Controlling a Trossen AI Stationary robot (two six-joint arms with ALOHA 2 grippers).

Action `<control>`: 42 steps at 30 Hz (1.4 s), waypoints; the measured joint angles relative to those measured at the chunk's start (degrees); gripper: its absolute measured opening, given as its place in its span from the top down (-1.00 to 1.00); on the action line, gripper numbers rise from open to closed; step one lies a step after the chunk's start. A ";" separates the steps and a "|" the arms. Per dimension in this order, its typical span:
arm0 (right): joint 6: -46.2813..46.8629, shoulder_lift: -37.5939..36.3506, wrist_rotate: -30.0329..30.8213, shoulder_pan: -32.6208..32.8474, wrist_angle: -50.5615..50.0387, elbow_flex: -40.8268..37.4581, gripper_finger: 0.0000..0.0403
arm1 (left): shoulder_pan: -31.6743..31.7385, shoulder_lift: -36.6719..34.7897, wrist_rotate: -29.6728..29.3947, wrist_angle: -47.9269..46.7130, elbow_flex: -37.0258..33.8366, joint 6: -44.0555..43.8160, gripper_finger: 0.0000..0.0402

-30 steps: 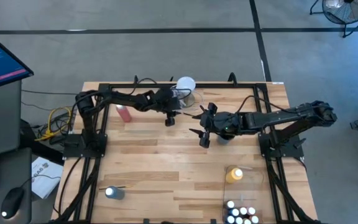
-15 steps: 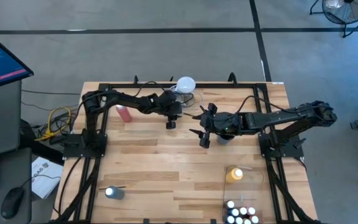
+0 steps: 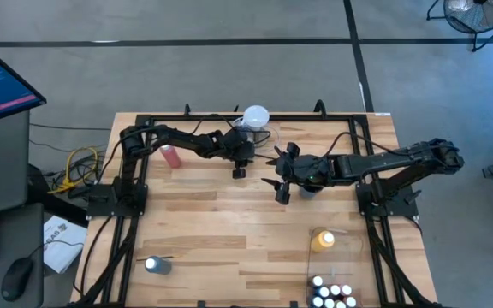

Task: Pick & Place Paint Supplies
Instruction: Put the black silver paintbrush into the blue cup

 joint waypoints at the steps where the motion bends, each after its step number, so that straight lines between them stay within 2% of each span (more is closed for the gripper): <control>1: 0.00 0.00 -0.01 0.00 -0.15 0.00 -0.21 | 0.00 -0.37 -0.09 -0.16 -0.04 0.45 0.62; 8: 0.00 0.00 -0.01 -0.07 -0.53 0.00 -0.21 | -0.22 -3.59 -0.23 2.71 -0.09 1.97 0.62; 21: 0.00 0.00 0.10 -0.46 -0.44 0.00 -0.21 | 2.29 -2.85 1.30 2.46 0.15 1.07 0.62; 42: 0.00 0.00 0.06 -0.45 -0.44 0.00 -0.21 | 2.36 -0.89 2.00 -0.24 0.17 0.05 0.62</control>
